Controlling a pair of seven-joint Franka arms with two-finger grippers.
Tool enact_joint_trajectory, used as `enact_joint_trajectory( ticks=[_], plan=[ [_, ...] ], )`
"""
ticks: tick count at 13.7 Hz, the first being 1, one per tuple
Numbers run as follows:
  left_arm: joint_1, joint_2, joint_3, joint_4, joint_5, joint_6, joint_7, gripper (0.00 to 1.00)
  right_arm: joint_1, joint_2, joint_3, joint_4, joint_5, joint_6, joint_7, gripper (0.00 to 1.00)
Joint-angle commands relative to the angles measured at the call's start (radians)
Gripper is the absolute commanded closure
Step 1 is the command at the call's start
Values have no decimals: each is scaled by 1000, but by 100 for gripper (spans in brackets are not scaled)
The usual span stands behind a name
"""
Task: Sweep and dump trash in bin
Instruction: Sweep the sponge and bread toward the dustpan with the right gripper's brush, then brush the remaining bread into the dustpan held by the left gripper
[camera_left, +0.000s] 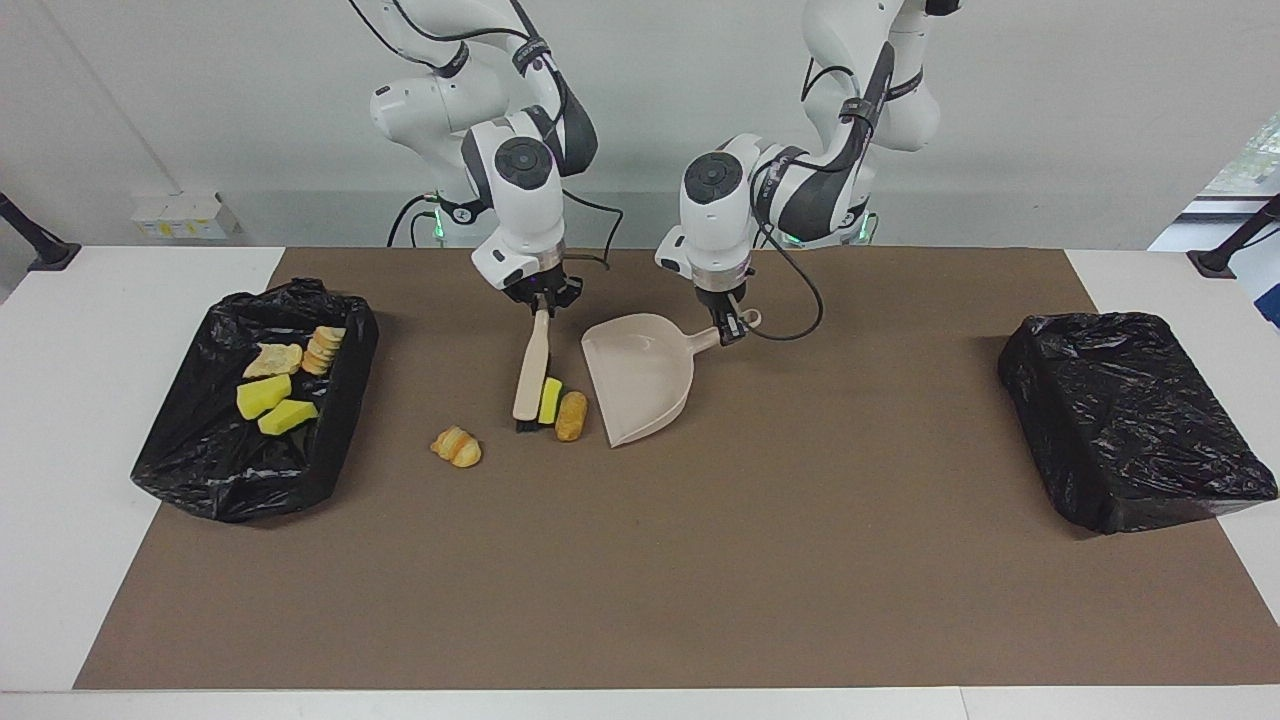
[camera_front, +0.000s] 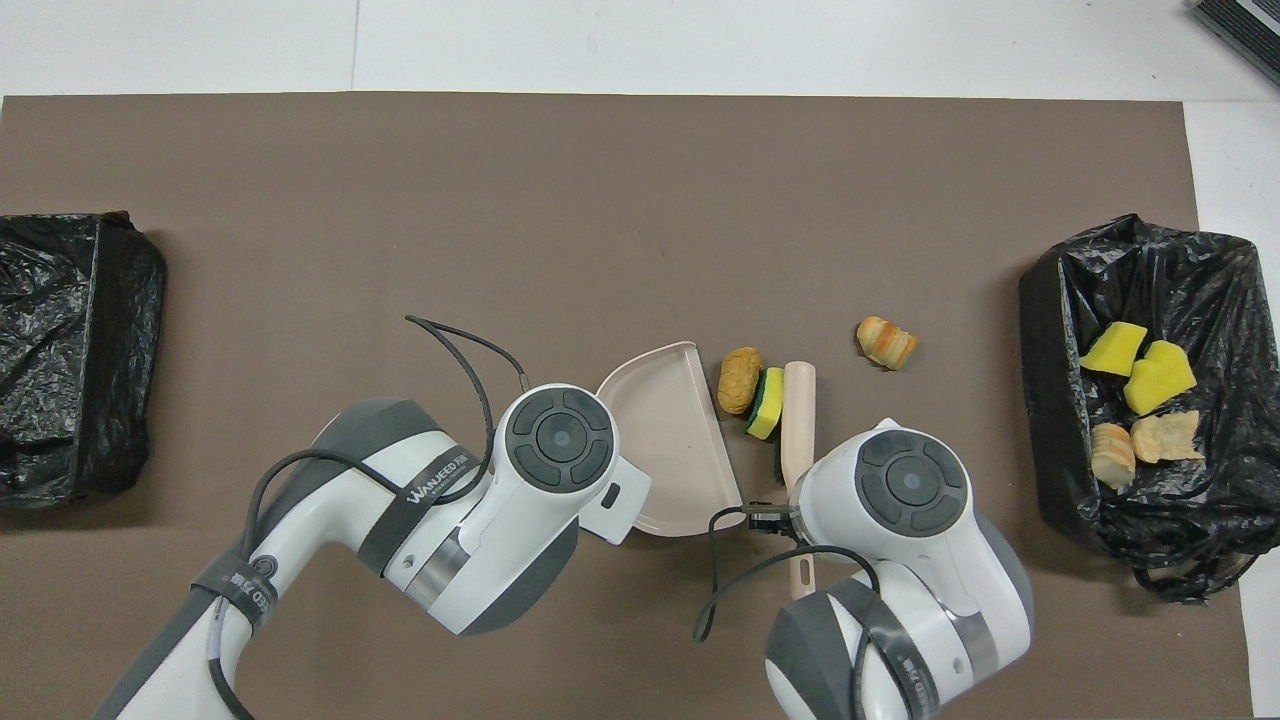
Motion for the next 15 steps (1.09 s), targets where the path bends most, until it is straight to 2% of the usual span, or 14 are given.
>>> enact_joint_trajectory(
  ticks=[1,6,10,13,15],
  plan=[
    [3,-22,2,-27,-7,-13,-1,100,14,10,2,18,104,1,-97,100],
    [2,-23,2,-35,-7,13,-4,100,32,10,0,55,223,-69,-523,100],
    [4,-20,2,-36,-7,38,-21,100,-21,-2,-13,190,175,-329,-550,100],
    [6,-20,2,-36,-7,39,-29,100,-92,-5,-12,238,30,-370,-547,100],
    [6,-17,2,-36,-7,58,-59,100,-165,1,-10,230,-38,-327,-550,100]
  ],
)
